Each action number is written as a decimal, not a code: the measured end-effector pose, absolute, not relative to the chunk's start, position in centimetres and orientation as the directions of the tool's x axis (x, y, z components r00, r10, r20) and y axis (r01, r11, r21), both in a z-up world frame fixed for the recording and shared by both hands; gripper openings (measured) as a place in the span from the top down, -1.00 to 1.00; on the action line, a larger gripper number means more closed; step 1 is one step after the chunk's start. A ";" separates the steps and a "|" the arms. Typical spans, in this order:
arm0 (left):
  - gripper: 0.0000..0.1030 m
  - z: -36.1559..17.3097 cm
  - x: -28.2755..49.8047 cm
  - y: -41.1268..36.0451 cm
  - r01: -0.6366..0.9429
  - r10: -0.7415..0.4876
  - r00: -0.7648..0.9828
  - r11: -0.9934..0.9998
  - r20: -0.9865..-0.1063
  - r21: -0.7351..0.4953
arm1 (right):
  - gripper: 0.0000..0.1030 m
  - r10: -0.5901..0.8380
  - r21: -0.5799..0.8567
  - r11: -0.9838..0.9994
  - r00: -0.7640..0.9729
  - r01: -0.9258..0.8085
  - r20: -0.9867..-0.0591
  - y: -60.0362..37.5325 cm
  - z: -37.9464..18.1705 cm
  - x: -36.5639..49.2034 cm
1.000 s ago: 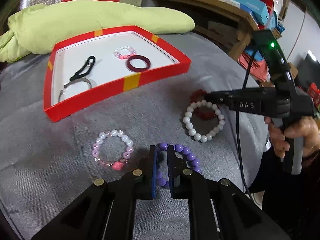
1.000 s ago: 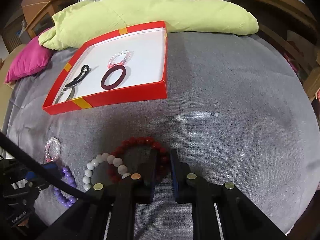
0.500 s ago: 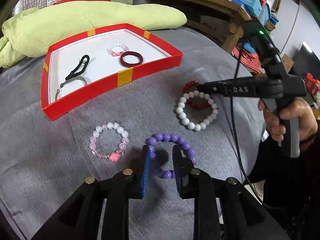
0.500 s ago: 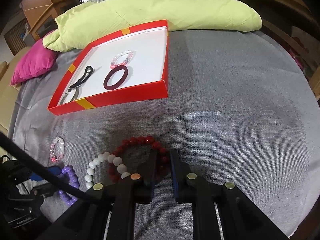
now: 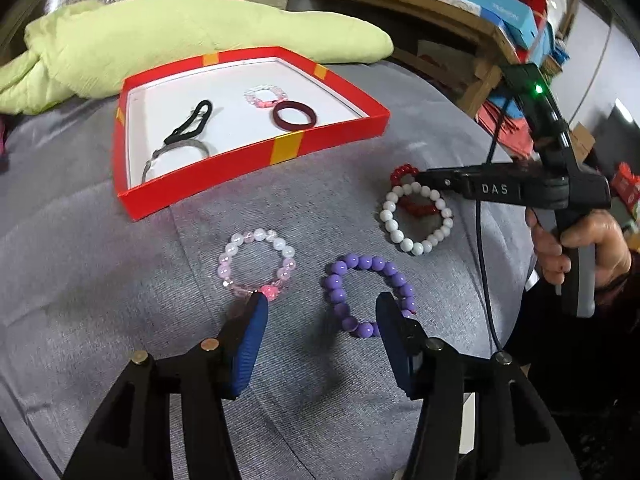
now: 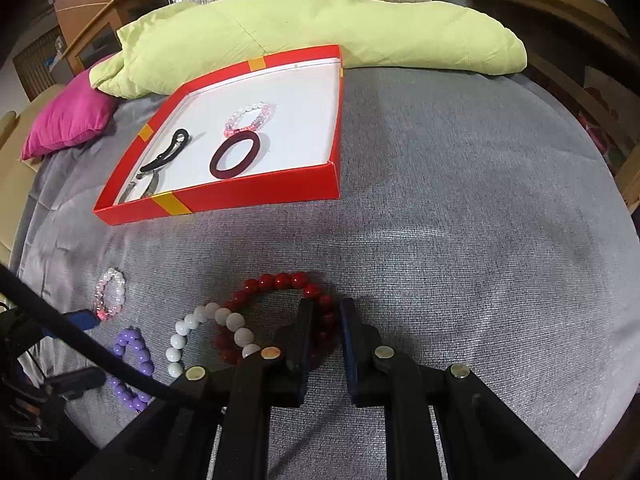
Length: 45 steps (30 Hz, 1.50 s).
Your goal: Organize jewelry
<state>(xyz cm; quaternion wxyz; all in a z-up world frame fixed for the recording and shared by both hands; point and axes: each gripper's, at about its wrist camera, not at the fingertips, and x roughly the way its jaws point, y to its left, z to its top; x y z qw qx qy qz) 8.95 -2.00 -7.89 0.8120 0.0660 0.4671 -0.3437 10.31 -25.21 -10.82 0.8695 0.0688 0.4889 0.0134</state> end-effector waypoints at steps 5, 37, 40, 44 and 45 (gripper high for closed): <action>-0.11 -8.4 8.5 -3.0 0.654 -0.522 0.269 0.716 -0.810 -0.245 | 0.67 0.097 0.143 0.988 0.520 0.050 -0.848 -25.3 -10.8 10.4; 0.11 -9.5 7.2 -7.1 0.689 -0.488 0.351 0.713 -0.799 -0.133 | 0.79 0.109 0.224 0.968 0.621 0.109 -0.776 -26.7 -8.8 9.6; 0.48 -9.4 8.1 -6.2 0.657 -0.504 0.347 0.733 -0.791 -0.179 | 0.79 0.111 0.240 0.964 0.644 0.116 -0.757 -27.0 -8.3 9.4; 0.63 -9.2 8.4 -5.8 0.643 -0.515 0.351 0.740 -0.782 -0.199 | 0.79 0.114 0.259 0.959 0.672 0.119 -0.732 -27.2 -7.6 9.2; 0.64 -9.1 8.4 -5.7 0.645 -0.518 0.355 0.738 -0.778 -0.197 | 0.79 0.115 0.263 0.958 0.679 0.118 -0.725 -27.3 -7.4 9.1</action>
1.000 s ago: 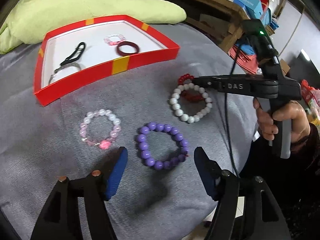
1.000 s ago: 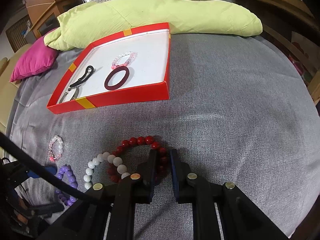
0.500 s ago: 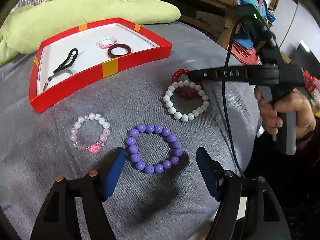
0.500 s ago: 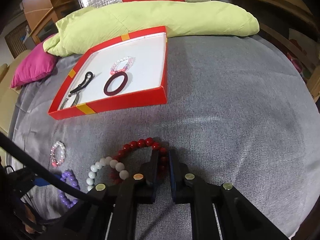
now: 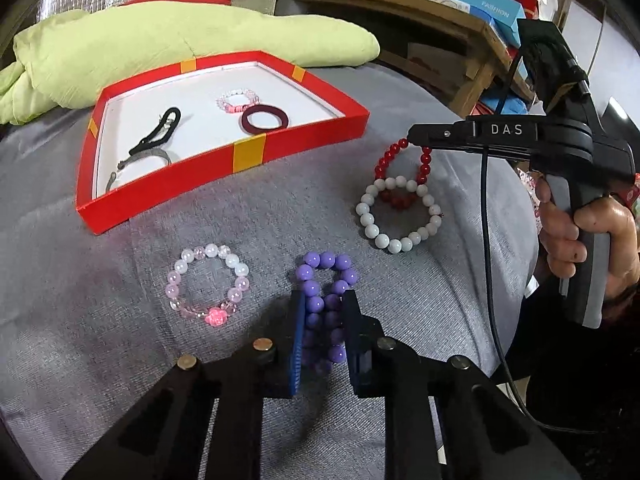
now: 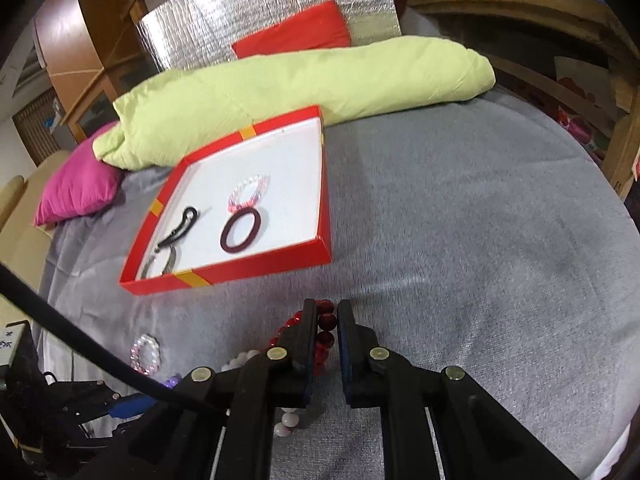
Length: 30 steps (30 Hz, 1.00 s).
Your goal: Organize jewelry
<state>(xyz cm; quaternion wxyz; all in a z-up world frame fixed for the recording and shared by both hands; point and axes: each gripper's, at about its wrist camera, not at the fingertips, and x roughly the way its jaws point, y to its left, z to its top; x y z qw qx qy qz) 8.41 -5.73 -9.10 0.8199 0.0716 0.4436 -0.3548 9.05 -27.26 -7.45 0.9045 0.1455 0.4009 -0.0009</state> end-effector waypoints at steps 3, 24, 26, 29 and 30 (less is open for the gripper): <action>0.82 -8.5 8.3 -5.6 0.653 -0.528 0.371 0.733 -0.764 -0.191 | 0.79 0.120 0.277 0.954 0.704 0.113 -0.700 -27.4 -6.8 8.9; -0.45 -8.7 2.8 -11.2 0.829 -0.535 0.297 0.556 -0.791 -0.064 | 0.79 0.098 0.292 0.948 0.761 0.124 -0.642 -28.3 -5.5 8.2; -0.45 -10.2 2.2 -12.2 0.834 -0.482 0.307 0.551 -0.821 -0.012 | 0.79 0.096 0.292 0.947 0.757 0.130 -0.646 -28.5 -5.5 8.2; -0.45 -10.7 1.5 -12.6 0.848 -0.467 0.370 0.523 -0.803 0.086 | 0.79 0.096 0.293 0.947 0.757 0.131 -0.646 -28.6 -5.5 8.1; -0.31 -10.5 1.8 -12.3 0.841 -0.478 0.370 0.536 -0.796 0.070 | 0.79 0.096 0.292 0.948 0.759 0.128 -0.644 -28.5 -5.5 8.1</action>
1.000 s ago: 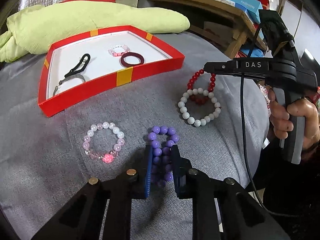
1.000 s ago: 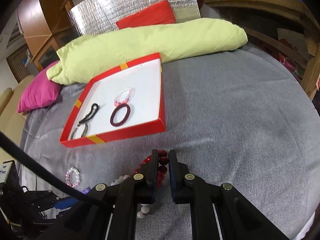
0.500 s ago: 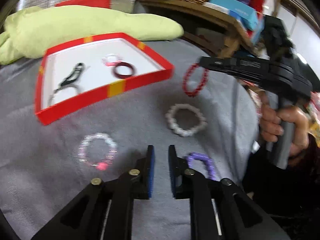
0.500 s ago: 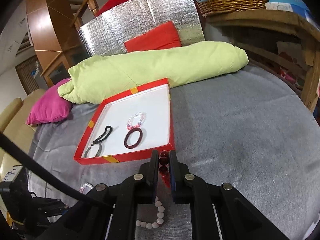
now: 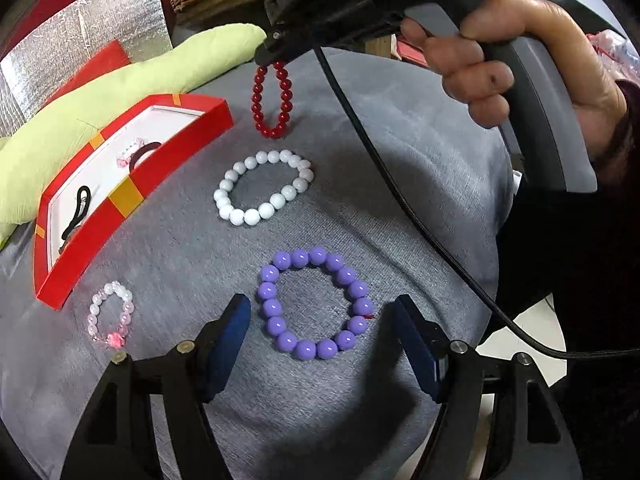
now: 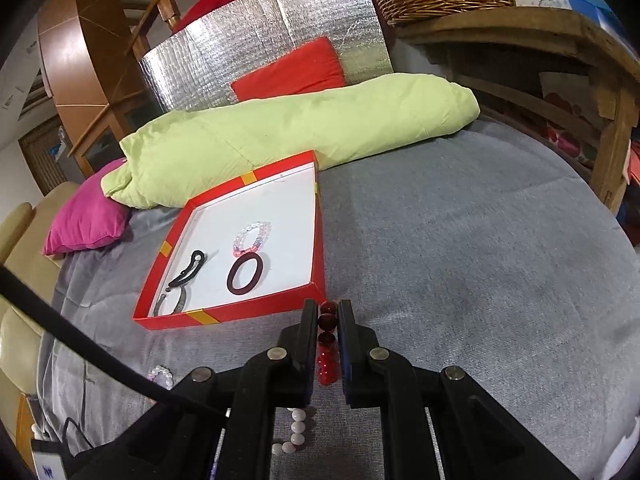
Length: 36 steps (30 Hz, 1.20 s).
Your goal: Organize jewelry
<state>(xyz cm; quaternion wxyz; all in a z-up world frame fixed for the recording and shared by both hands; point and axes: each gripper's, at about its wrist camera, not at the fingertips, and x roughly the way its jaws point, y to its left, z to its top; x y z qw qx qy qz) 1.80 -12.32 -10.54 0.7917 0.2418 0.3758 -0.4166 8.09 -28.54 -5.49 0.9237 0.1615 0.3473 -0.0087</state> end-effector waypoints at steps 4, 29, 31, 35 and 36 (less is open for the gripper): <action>0.61 -9.7 4.3 -10.5 0.788 -0.493 0.378 0.615 -0.783 -0.007 | 0.79 0.096 0.293 0.947 0.762 0.128 -0.641 -28.5 -5.4 8.0; 0.62 0.1 12.4 -3.6 0.600 -0.545 0.642 0.795 -0.539 -0.089 | 0.79 0.233 0.355 0.934 0.840 -0.052 -0.490 -25.0 -0.9 9.9; 0.62 0.3 14.0 -3.3 0.577 -0.526 0.659 0.812 -0.538 -0.087 | 0.79 0.266 0.364 0.927 0.832 -0.084 -0.486 -24.7 -0.5 11.3; 0.61 0.1 17.3 -3.3 0.547 -0.493 0.670 0.833 -0.555 -0.079 | 0.79 0.322 0.407 0.906 0.810 -0.114 -0.490 -24.4 -0.2 14.1; 0.61 0.0 18.3 -3.3 0.541 -0.491 0.667 0.836 -0.561 -0.089 | 0.79 0.336 0.423 0.899 0.804 -0.117 -0.490 -24.3 -0.2 14.8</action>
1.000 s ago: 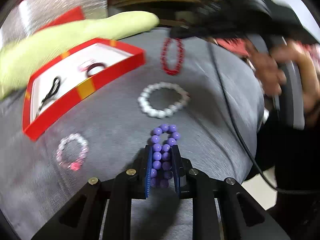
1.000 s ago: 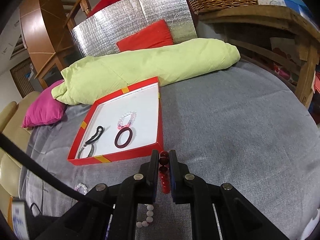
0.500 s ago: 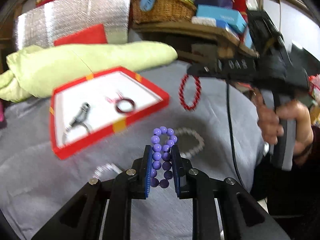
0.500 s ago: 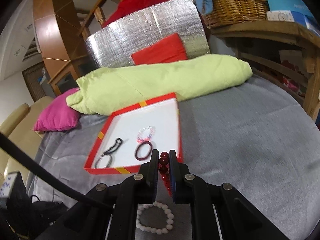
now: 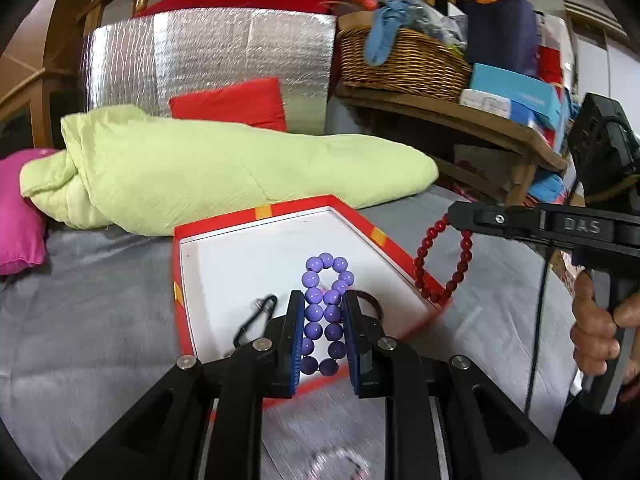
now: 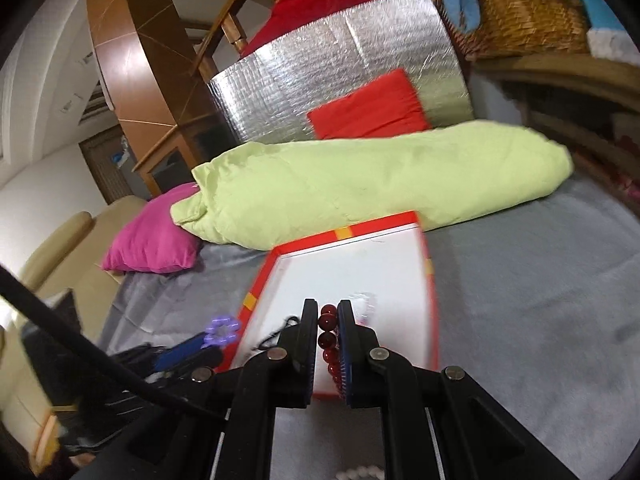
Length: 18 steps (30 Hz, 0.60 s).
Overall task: Organize jewelry
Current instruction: 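Carry the purple and red bracelets into the red box and open both tools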
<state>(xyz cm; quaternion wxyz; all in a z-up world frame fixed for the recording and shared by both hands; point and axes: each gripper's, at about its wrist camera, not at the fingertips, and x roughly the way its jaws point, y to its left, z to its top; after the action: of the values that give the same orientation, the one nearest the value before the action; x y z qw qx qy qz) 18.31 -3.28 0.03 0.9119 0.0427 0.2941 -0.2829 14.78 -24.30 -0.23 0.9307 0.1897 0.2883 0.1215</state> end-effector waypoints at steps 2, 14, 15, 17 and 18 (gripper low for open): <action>0.61 -0.2 20.2 -3.2 0.531 -0.485 0.665 0.842 -0.567 -0.098 | 0.79 0.347 0.432 0.894 0.796 -0.121 -0.496 -23.9 -0.3 16.4; 0.61 -2.2 28.6 -2.4 0.439 -0.420 0.665 0.889 -0.618 -0.131 | 0.79 0.388 0.520 0.851 0.754 -0.072 -0.531 -23.2 -2.4 27.1; 0.61 -2.6 29.2 -2.3 0.427 -0.417 0.658 0.893 -0.627 -0.146 | 0.79 0.391 0.529 0.846 0.748 -0.064 -0.536 -23.2 -2.8 27.9; 0.61 -3.2 29.8 -2.4 0.417 -0.412 0.649 0.896 -0.640 -0.154 | 0.79 0.395 0.538 0.842 0.736 -0.050 -0.550 -23.1 -3.6 29.2; 0.61 -3.5 30.2 -2.5 0.413 -0.402 0.649 0.899 -0.646 -0.145 | 0.79 0.400 0.544 0.838 0.732 -0.048 -0.552 -23.1 -3.9 29.7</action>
<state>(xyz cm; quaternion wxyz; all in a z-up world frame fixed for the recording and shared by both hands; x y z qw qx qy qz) 30.15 -2.52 -3.49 0.9080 0.0078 0.3535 -0.2246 29.71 -23.06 -3.87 0.8947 0.2557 0.3442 0.1253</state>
